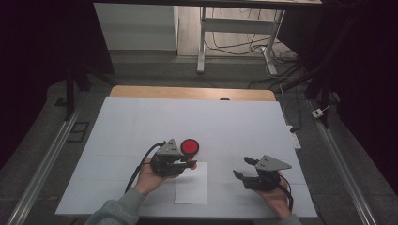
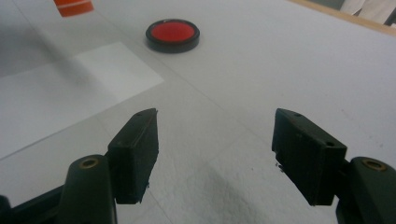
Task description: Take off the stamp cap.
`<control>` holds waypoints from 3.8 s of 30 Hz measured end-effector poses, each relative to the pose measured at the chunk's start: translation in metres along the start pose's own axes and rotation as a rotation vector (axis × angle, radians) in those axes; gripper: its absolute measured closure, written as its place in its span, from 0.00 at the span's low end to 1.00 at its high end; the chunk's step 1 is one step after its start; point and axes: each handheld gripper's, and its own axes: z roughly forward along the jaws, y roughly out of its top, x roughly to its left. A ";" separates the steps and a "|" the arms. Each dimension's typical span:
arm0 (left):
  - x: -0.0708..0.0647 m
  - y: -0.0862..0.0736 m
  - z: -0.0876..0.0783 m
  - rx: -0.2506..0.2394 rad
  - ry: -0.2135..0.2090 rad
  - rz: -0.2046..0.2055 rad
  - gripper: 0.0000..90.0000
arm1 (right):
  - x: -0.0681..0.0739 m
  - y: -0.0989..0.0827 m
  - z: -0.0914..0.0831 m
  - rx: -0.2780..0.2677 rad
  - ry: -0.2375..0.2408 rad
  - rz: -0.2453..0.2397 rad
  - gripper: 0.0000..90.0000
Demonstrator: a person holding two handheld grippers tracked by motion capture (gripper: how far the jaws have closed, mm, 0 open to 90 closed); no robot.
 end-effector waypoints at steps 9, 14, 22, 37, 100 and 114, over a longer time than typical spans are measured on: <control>-0.001 0.001 -0.001 -0.003 0.000 0.003 0.80 | 0.010 0.006 0.006 -0.024 0.030 0.003 0.36; -0.001 0.001 -0.001 -0.003 0.000 0.004 0.80 | 0.020 0.010 0.014 -0.023 0.067 -0.016 0.36; 0.000 0.001 -0.001 -0.008 -0.002 -0.002 0.80 | 0.032 0.017 0.025 -0.016 0.103 -0.037 0.36; 0.000 0.001 0.000 -0.005 -0.002 0.000 0.80 | 0.046 0.026 0.042 -0.006 0.141 -0.073 0.36; -0.001 0.001 0.004 0.001 -0.011 -0.004 0.80 | 0.086 0.054 0.088 0.010 0.190 -0.151 0.49; -0.001 0.001 0.003 -0.006 -0.022 -0.003 0.80 | 0.086 0.055 0.092 0.017 0.186 -0.150 0.59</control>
